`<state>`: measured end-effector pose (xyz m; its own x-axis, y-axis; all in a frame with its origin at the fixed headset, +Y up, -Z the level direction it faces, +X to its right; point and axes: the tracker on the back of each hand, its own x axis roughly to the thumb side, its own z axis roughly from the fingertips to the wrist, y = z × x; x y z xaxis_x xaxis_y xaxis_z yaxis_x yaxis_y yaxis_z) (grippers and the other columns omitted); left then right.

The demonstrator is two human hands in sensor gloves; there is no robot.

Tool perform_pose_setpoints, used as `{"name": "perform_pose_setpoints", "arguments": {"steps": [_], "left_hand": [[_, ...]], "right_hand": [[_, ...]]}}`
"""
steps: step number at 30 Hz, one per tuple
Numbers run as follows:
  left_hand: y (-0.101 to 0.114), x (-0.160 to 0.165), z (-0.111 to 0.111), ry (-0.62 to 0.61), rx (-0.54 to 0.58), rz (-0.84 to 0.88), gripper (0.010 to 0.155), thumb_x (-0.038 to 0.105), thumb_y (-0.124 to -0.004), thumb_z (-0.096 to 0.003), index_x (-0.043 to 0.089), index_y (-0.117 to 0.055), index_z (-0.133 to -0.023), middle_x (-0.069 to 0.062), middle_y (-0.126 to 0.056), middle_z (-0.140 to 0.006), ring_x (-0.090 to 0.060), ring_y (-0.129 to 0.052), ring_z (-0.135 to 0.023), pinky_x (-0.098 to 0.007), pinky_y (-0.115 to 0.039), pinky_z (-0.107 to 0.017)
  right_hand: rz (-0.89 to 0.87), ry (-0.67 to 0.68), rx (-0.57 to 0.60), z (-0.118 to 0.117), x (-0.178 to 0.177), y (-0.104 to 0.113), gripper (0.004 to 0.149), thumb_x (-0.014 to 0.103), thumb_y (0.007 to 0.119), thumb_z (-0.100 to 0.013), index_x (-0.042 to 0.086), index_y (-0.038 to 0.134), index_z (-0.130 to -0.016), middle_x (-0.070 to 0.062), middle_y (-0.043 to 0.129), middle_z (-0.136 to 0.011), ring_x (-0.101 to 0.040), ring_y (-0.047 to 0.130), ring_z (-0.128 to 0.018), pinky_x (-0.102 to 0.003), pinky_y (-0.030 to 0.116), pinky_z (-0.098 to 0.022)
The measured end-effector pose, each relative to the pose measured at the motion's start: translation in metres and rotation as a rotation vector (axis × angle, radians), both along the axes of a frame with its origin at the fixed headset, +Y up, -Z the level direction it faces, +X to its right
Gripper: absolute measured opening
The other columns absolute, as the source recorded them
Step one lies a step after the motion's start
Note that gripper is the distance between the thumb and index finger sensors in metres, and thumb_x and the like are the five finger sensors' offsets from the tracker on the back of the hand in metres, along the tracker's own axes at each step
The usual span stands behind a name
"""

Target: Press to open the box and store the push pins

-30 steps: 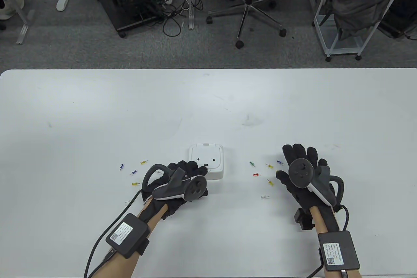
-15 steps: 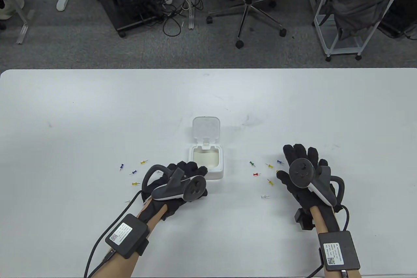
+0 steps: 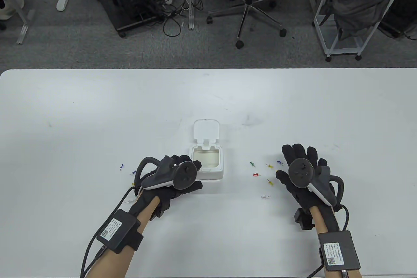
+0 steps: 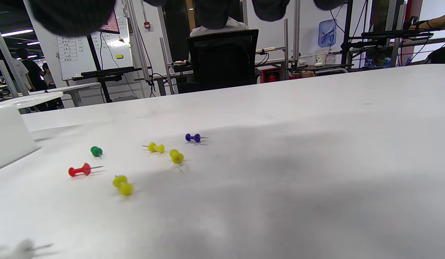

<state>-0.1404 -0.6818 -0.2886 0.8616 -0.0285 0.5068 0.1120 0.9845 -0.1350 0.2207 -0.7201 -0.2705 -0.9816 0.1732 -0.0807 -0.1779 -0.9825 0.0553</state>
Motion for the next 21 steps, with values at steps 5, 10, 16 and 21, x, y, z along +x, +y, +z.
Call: {"name": "perform_pose_setpoints", "arguments": {"steps": [5, 10, 16, 21], "left_hand": [[-0.004, -0.028, -0.014, 0.076, 0.086, -0.043, 0.067, 0.063, -0.067, -0.0516, 0.030, -0.067, -0.109, 0.003, -0.073, -0.112, -0.025, -0.087, -0.095, -0.052, -0.075, -0.075], [-0.020, -0.052, -0.025, 0.147, 0.104, -0.075, 0.061, 0.060, -0.073, -0.0498, 0.031, -0.074, -0.104, 0.006, -0.081, -0.107, -0.021, -0.093, -0.091, -0.049, -0.079, -0.073], [-0.044, -0.062, -0.033, 0.201, 0.107, -0.201, 0.052, 0.053, -0.081, -0.0476, 0.034, -0.081, -0.096, 0.009, -0.090, -0.098, -0.016, -0.100, -0.080, -0.046, -0.083, -0.070], [-0.057, -0.065, -0.036, 0.217, 0.145, -0.291, 0.048, 0.049, -0.083, -0.0464, 0.035, -0.083, -0.093, 0.011, -0.093, -0.094, -0.013, -0.103, -0.074, -0.044, -0.085, -0.069]], "right_hand": [[-0.002, -0.002, 0.002, 0.000, 0.001, 0.000, 0.074, 0.056, 0.062, -0.043, 0.036, 0.028, -0.105, -0.006, 0.033, -0.123, -0.046, 0.031, -0.111, -0.070, 0.034, -0.075], [-0.003, -0.001, 0.001, 0.000, 0.000, 0.000, 0.074, 0.056, 0.062, -0.043, 0.036, 0.028, -0.105, -0.006, 0.033, -0.123, -0.046, 0.031, -0.111, -0.070, 0.034, -0.075], [-0.002, 0.002, -0.001, -0.001, 0.000, 0.000, 0.074, 0.056, 0.062, -0.043, 0.036, 0.028, -0.105, -0.006, 0.034, -0.123, -0.046, 0.031, -0.111, -0.070, 0.033, -0.075], [0.001, 0.002, 0.001, -0.001, 0.000, 0.000, 0.074, 0.056, 0.062, -0.043, 0.035, 0.028, -0.105, -0.006, 0.034, -0.123, -0.046, 0.031, -0.111, -0.070, 0.033, -0.075]]}}
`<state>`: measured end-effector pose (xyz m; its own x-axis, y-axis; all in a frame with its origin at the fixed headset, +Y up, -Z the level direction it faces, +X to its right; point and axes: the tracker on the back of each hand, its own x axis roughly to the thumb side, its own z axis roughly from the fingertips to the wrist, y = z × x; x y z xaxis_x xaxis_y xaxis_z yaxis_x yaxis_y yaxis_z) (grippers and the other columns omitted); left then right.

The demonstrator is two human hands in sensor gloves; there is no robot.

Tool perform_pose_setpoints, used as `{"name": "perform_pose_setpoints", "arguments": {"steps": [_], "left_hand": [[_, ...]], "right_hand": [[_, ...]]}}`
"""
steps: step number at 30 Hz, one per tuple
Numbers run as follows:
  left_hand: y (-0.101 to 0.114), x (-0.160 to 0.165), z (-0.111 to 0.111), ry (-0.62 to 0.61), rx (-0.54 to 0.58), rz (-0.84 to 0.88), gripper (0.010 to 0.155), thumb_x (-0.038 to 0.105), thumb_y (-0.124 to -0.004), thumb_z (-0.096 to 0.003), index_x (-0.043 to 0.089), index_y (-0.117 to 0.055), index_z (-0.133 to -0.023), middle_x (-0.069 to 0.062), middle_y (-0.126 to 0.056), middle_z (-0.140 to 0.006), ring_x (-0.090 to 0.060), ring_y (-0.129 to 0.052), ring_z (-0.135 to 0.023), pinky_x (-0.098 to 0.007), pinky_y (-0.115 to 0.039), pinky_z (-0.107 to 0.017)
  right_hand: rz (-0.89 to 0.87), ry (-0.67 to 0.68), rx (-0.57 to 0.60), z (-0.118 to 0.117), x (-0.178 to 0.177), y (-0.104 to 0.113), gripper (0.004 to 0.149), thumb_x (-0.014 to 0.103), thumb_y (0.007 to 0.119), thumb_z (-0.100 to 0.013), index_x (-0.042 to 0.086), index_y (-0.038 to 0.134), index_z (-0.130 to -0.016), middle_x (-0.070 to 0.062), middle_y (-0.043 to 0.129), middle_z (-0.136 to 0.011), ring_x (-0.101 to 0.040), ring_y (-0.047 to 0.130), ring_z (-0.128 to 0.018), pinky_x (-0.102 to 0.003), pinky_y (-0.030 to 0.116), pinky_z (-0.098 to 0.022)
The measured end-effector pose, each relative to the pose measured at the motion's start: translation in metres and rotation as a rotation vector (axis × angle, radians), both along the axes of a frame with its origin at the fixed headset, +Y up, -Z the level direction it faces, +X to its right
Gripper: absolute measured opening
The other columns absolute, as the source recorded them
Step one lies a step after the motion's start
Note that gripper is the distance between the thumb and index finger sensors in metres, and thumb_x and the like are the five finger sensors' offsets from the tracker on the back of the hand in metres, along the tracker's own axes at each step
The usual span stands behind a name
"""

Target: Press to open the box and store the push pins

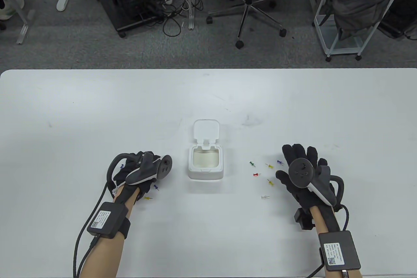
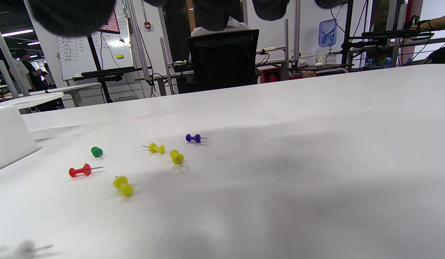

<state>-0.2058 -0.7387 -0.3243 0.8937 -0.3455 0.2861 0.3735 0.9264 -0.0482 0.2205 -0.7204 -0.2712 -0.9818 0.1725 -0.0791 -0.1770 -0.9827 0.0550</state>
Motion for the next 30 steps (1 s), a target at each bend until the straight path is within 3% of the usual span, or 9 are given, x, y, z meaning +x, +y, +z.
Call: {"name": "perform_pose_setpoints", "arguments": {"steps": [7, 15, 22, 30], "left_hand": [[-0.003, 0.004, 0.003, -0.006, 0.015, -0.027, 0.037, 0.046, -0.084, -0.0463, 0.038, -0.087, -0.083, 0.014, -0.098, -0.083, -0.011, -0.104, -0.064, -0.042, -0.088, -0.066], [0.000, 0.012, 0.009, -0.030, 0.021, -0.083, 0.037, 0.046, -0.078, -0.0463, 0.035, -0.085, -0.081, 0.013, -0.098, -0.078, -0.012, -0.103, -0.059, -0.043, -0.088, -0.065], [0.011, 0.014, 0.009, -0.017, 0.000, -0.056, 0.038, 0.046, -0.078, -0.0468, 0.035, -0.085, -0.082, 0.013, -0.098, -0.079, -0.012, -0.103, -0.060, -0.043, -0.088, -0.065], [0.039, 0.027, 0.008, -0.020, 0.017, 0.046, 0.040, 0.046, -0.078, -0.0467, 0.034, -0.083, -0.084, 0.011, -0.095, -0.082, -0.013, -0.102, -0.062, -0.045, -0.086, -0.066]], "right_hand": [[0.003, 0.006, 0.000, 0.000, -0.001, 0.000, 0.074, 0.056, 0.062, -0.043, 0.035, 0.028, -0.105, -0.006, 0.034, -0.123, -0.046, 0.031, -0.111, -0.070, 0.033, -0.075], [0.002, 0.007, -0.002, 0.000, -0.001, 0.000, 0.074, 0.056, 0.062, -0.043, 0.036, 0.028, -0.105, -0.006, 0.034, -0.123, -0.046, 0.031, -0.111, -0.070, 0.033, -0.075], [-0.002, 0.005, -0.001, -0.001, -0.001, 0.000, 0.074, 0.056, 0.062, -0.043, 0.036, 0.028, -0.105, -0.006, 0.034, -0.123, -0.046, 0.031, -0.111, -0.070, 0.033, -0.075], [-0.003, 0.010, -0.005, -0.001, -0.002, -0.001, 0.074, 0.056, 0.062, -0.043, 0.036, 0.028, -0.105, -0.006, 0.035, -0.123, -0.046, 0.032, -0.111, -0.070, 0.033, -0.075]]}}
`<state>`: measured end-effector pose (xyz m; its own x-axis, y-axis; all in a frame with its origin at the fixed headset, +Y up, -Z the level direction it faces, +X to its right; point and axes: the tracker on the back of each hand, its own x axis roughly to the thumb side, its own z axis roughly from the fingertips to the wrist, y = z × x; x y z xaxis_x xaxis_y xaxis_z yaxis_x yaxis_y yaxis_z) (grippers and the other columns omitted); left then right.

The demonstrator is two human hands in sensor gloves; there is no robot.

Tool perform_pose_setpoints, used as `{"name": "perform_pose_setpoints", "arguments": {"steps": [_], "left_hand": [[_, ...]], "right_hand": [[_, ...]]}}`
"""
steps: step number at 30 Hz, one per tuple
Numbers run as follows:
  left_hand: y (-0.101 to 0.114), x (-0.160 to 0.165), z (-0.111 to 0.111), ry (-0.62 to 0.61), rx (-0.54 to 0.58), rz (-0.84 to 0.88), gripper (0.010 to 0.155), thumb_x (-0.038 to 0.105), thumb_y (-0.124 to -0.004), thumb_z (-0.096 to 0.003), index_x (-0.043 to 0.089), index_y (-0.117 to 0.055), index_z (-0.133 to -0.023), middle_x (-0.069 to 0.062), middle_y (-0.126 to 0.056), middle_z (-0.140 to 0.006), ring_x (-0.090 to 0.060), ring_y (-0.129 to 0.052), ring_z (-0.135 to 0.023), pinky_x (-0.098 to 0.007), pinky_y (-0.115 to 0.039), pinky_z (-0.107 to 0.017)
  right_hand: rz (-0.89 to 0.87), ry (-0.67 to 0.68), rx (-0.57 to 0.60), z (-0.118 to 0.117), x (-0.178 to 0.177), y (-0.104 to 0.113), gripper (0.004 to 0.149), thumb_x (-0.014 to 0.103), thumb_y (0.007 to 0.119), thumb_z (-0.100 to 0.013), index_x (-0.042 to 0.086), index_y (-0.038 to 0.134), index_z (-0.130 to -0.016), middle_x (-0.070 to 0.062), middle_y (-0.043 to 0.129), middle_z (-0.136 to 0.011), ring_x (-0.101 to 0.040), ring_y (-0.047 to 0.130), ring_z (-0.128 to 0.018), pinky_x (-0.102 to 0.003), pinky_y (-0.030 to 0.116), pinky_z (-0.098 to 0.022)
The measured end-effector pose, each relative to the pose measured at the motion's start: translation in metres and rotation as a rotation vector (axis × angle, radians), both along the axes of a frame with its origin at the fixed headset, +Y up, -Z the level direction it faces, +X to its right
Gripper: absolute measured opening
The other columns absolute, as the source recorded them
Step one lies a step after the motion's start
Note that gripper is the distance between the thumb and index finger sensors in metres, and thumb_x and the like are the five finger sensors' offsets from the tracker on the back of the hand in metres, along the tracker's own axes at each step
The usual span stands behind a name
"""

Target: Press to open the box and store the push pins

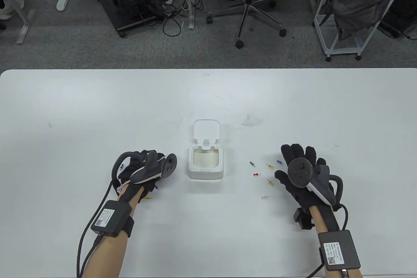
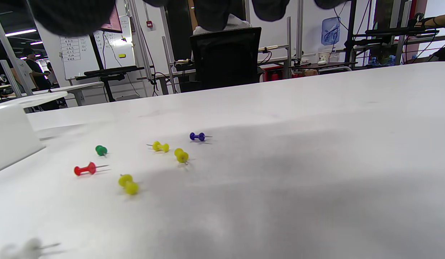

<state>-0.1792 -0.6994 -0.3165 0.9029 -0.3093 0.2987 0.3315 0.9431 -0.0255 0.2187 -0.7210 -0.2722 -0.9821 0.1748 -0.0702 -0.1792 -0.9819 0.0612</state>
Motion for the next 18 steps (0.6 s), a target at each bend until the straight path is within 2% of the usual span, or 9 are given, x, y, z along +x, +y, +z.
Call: {"name": "perform_pose_setpoints", "arguments": {"steps": [7, 18], "left_hand": [[0.026, 0.030, -0.005, -0.053, 0.037, 0.061, 0.040, 0.046, -0.078, -0.0472, 0.033, -0.082, -0.085, 0.010, -0.094, -0.083, -0.013, -0.101, -0.063, -0.046, -0.085, -0.067], [0.032, 0.085, -0.017, -0.123, 0.019, 0.094, 0.040, 0.045, -0.078, -0.0482, 0.034, -0.081, -0.087, 0.010, -0.092, -0.086, -0.014, -0.100, -0.066, -0.046, -0.083, -0.069]], "right_hand": [[-0.003, 0.002, 0.001, 0.000, 0.000, 0.000, 0.073, 0.056, 0.062, -0.043, 0.036, 0.029, -0.105, -0.006, 0.035, -0.123, -0.046, 0.032, -0.111, -0.070, 0.033, -0.075], [0.006, 0.011, -0.004, 0.000, -0.002, -0.001, 0.073, 0.056, 0.062, -0.043, 0.036, 0.029, -0.105, -0.006, 0.035, -0.123, -0.046, 0.032, -0.111, -0.070, 0.034, -0.075]]}}
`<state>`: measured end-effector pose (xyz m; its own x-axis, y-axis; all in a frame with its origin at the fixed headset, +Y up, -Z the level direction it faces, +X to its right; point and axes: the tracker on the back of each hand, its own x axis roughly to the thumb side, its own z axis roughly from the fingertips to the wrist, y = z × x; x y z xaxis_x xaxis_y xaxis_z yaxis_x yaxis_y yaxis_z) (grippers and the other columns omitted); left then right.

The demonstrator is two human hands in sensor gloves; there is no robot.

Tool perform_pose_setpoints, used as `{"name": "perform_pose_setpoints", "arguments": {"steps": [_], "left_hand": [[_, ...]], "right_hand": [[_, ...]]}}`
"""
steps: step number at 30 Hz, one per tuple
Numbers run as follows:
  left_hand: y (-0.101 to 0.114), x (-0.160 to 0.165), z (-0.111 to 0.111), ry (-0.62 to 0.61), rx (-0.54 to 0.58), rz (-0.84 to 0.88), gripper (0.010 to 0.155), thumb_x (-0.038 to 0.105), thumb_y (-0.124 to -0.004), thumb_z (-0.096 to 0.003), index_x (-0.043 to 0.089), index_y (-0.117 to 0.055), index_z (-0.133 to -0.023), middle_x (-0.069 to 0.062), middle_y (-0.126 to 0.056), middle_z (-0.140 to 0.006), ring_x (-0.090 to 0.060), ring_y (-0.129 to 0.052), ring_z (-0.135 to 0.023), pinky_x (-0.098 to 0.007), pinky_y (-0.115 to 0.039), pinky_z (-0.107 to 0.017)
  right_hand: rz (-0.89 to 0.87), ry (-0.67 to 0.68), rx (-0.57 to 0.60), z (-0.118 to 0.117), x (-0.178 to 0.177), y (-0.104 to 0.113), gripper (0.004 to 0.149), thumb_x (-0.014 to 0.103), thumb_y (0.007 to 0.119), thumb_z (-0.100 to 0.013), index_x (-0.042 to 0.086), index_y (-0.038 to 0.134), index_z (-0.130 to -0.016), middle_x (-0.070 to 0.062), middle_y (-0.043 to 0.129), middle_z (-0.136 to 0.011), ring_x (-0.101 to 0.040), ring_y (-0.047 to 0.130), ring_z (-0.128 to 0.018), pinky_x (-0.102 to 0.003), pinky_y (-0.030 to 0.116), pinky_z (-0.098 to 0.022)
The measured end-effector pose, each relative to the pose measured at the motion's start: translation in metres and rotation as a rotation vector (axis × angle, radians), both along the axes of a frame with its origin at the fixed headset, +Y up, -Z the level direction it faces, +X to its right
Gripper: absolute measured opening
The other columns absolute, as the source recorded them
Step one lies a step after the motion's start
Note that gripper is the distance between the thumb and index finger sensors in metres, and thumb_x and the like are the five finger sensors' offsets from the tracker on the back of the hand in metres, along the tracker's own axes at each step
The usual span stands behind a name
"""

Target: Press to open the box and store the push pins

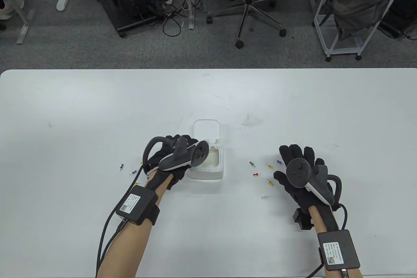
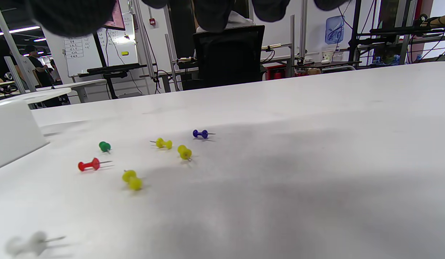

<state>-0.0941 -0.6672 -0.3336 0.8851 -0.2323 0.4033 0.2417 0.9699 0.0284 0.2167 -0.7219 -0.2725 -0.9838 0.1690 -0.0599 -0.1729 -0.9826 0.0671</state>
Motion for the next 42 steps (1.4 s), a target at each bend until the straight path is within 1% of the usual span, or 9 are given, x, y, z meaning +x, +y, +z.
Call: {"name": "perform_pose_setpoints", "arguments": {"steps": [5, 10, 13, 19, 22, 26, 31, 36, 42], "left_hand": [[-0.011, 0.017, -0.003, -0.006, -0.011, -0.020, 0.040, 0.046, -0.078, -0.0481, 0.034, -0.081, -0.086, 0.011, -0.092, -0.086, -0.014, -0.100, -0.066, -0.046, -0.083, -0.070], [-0.017, 0.025, -0.005, -0.014, -0.017, -0.045, 0.040, 0.046, -0.078, -0.0482, 0.035, -0.081, -0.087, 0.011, -0.093, -0.086, -0.014, -0.100, -0.066, -0.046, -0.083, -0.070], [-0.017, 0.025, -0.006, -0.009, -0.011, -0.059, 0.041, 0.046, -0.078, -0.0484, 0.035, -0.082, -0.087, 0.011, -0.093, -0.087, -0.014, -0.100, -0.067, -0.046, -0.083, -0.070], [-0.009, 0.013, -0.007, 0.016, 0.001, -0.047, 0.047, 0.049, -0.078, -0.0477, 0.033, -0.081, -0.092, 0.009, -0.091, -0.092, -0.015, -0.100, -0.070, -0.046, -0.083, -0.070], [-0.007, 0.004, -0.007, 0.024, -0.006, -0.055, 0.048, 0.049, -0.078, -0.0480, 0.032, -0.080, -0.093, 0.008, -0.090, -0.093, -0.015, -0.100, -0.071, -0.046, -0.082, -0.071], [-0.001, -0.012, -0.008, 0.050, 0.023, -0.074, 0.049, 0.049, -0.077, -0.0481, 0.032, -0.079, -0.094, 0.008, -0.090, -0.093, -0.015, -0.100, -0.071, -0.046, -0.083, -0.070], [0.003, -0.040, -0.009, 0.102, 0.031, -0.074, 0.050, 0.050, -0.077, -0.0483, 0.032, -0.079, -0.094, 0.007, -0.090, -0.094, -0.016, -0.100, -0.072, -0.047, -0.083, -0.070], [-0.005, -0.071, -0.010, 0.162, 0.024, -0.089, 0.050, 0.050, -0.077, -0.0482, 0.031, -0.080, -0.095, 0.006, -0.091, -0.094, -0.016, -0.101, -0.071, -0.046, -0.084, -0.069], [-0.025, -0.104, -0.013, 0.252, -0.017, -0.156, 0.050, 0.050, -0.078, -0.0480, 0.030, -0.081, -0.094, 0.005, -0.093, -0.092, -0.015, -0.102, -0.068, -0.046, -0.086, -0.067]], "right_hand": [[0.001, 0.000, 0.001, 0.000, 0.000, 0.000, 0.073, 0.056, 0.062, -0.043, 0.036, 0.029, -0.105, -0.006, 0.035, -0.123, -0.046, 0.032, -0.111, -0.070, 0.034, -0.075], [0.000, -0.001, 0.004, 0.000, 0.001, 0.000, 0.073, 0.056, 0.062, -0.043, 0.036, 0.030, -0.105, -0.006, 0.036, -0.123, -0.046, 0.032, -0.111, -0.070, 0.034, -0.075], [0.003, -0.003, 0.007, 0.000, 0.001, 0.000, 0.072, 0.055, 0.062, -0.043, 0.035, 0.032, -0.105, -0.006, 0.038, -0.123, -0.046, 0.033, -0.111, -0.070, 0.034, -0.075], [0.005, -0.003, 0.008, 0.000, 0.001, 0.001, 0.072, 0.055, 0.062, -0.043, 0.035, 0.031, -0.105, -0.006, 0.037, -0.123, -0.046, 0.033, -0.111, -0.070, 0.034, -0.075], [0.001, -0.002, 0.009, 0.000, 0.000, 0.001, 0.072, 0.055, 0.063, -0.043, 0.035, 0.031, -0.105, -0.006, 0.037, -0.123, -0.046, 0.033, -0.111, -0.070, 0.034, -0.075], [0.010, 0.005, 0.011, 0.000, -0.001, 0.000, 0.072, 0.055, 0.063, -0.043, 0.035, 0.031, -0.105, -0.006, 0.038, -0.123, -0.046, 0.033, -0.111, -0.070, 0.035, -0.075], [0.001, -0.002, 0.006, 0.000, 0.001, 0.000, 0.072, 0.055, 0.062, -0.043, 0.036, 0.031, -0.105, -0.006, 0.037, -0.123, -0.046, 0.033, -0.111, -0.070, 0.034, -0.075], [0.003, -0.003, 0.007, 0.000, 0.001, 0.000, 0.072, 0.055, 0.062, -0.043, 0.036, 0.031, -0.105, -0.006, 0.037, -0.123, -0.046, 0.033, -0.111, -0.070, 0.034, -0.075], [0.003, -0.007, 0.005, 0.000, 0.001, 0.000, 0.072, 0.055, 0.063, -0.043, 0.036, 0.031, -0.105, -0.006, 0.037, -0.123, -0.046, 0.033, -0.111, -0.070, 0.034, -0.075]]}}
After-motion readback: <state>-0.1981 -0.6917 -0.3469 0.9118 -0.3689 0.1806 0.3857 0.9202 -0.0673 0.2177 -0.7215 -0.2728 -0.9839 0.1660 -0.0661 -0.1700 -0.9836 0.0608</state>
